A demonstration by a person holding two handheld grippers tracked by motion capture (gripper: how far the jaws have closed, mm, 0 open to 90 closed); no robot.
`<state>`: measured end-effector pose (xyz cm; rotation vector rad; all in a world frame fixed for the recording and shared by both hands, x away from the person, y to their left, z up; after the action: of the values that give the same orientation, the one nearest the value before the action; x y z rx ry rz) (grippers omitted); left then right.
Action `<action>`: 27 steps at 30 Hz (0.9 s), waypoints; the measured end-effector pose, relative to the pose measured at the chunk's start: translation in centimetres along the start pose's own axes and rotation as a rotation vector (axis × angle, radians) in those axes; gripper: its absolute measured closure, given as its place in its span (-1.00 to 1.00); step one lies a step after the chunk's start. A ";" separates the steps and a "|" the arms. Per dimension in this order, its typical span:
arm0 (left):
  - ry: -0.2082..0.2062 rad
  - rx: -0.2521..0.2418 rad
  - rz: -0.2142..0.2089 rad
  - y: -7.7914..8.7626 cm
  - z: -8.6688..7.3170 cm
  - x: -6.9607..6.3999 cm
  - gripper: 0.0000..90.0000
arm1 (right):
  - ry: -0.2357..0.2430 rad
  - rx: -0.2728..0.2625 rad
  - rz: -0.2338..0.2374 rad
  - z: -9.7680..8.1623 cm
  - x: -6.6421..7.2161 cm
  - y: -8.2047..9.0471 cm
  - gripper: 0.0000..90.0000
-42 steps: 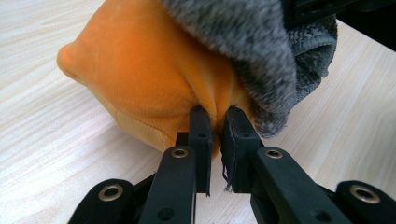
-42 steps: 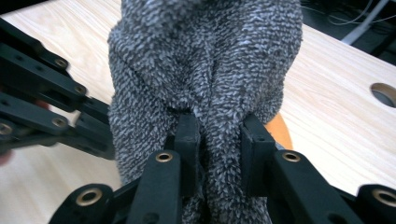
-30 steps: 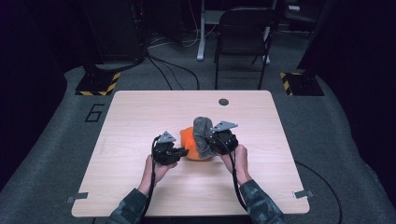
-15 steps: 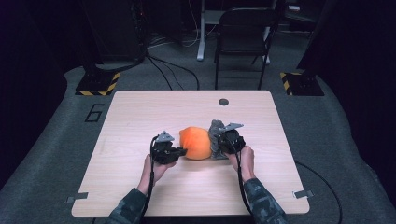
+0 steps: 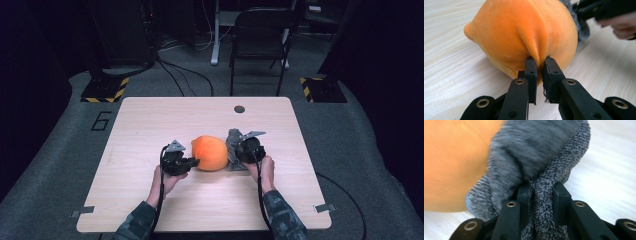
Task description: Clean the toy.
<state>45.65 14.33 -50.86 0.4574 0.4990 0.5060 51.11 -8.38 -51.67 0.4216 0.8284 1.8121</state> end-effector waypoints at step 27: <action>-0.010 0.002 -0.011 -0.5 0.0 -0.6 0.82 | 0.145 -0.140 0.063 2.6 4.9 3.8 0.59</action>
<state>45.35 13.59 -50.95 0.4584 0.4916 0.4928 48.32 -3.80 -47.59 0.2300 0.7878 1.9631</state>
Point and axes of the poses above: each handheld gripper's, and its own axes: y roughly backward along the jaws, z roughly out of its top, x roughly to its left, the point moved 6 cm from there along -y, roughly forward along the jaws, and after that the axes turned 11 degrees about -z, right-handed, at the moved point
